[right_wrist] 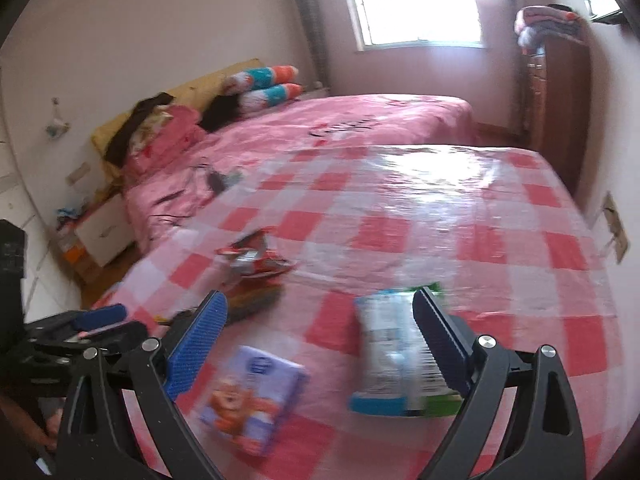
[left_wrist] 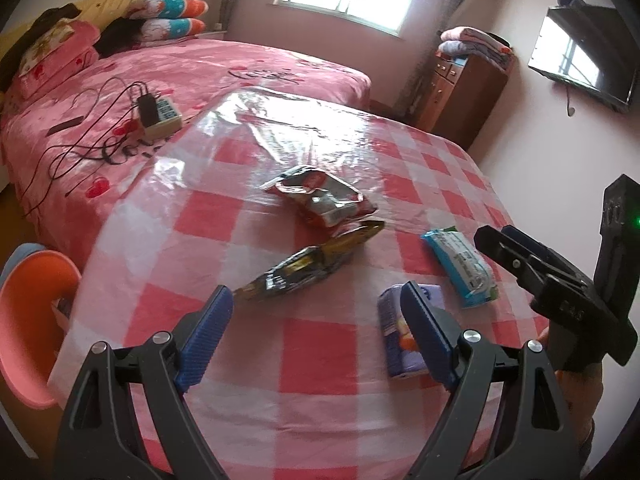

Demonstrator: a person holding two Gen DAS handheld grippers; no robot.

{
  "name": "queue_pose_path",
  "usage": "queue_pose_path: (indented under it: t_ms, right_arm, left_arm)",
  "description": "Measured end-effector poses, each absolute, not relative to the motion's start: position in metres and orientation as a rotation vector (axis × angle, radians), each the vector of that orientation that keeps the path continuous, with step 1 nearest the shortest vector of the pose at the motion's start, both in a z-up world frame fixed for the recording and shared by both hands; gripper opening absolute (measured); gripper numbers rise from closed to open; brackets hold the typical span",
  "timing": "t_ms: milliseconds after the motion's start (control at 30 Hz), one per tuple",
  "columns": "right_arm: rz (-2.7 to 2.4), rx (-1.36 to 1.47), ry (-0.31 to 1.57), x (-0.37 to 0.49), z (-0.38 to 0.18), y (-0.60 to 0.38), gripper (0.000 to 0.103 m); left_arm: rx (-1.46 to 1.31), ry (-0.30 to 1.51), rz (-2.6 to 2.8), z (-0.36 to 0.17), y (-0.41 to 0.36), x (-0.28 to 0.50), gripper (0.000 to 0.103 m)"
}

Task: Collect trash
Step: 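Reach the open right tool toward the green-and-white packet, then grasp the red Tea Tarik packet with the left tool while the right tool grasps the green-and-white packet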

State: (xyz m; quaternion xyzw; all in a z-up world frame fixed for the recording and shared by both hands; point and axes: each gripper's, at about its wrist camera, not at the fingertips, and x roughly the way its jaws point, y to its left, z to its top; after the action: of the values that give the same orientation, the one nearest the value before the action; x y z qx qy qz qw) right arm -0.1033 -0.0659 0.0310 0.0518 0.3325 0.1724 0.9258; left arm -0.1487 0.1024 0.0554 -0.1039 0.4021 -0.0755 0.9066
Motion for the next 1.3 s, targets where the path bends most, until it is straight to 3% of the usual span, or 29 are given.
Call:
queue_pose_path:
  t_ms: [500,867,1200,1300]
  right_arm:
    - [0.323,0.177,0.856,-0.083,-0.005,-0.124,0.093]
    - [0.393,0.165,0.888,-0.081,-0.014,-0.111,0.088]
    - [0.410,0.129,0.891,-0.078,-0.015,-0.098,0.088]
    - [0.396,0.102,0.893,-0.075,-0.017,-0.096,0.087]
  left_arm:
    - [-0.234,0.907,-0.108,0.061,0.063,-0.081,0.086]
    - [-0.278,1.017,0.010,0.039,0.057,-0.023,0.086]
    - [-0.217,1.012,0.075,0.031,0.049,-0.003,0.086]
    - [-0.182,1.006,0.099,0.029,0.046,-0.003,0.079]
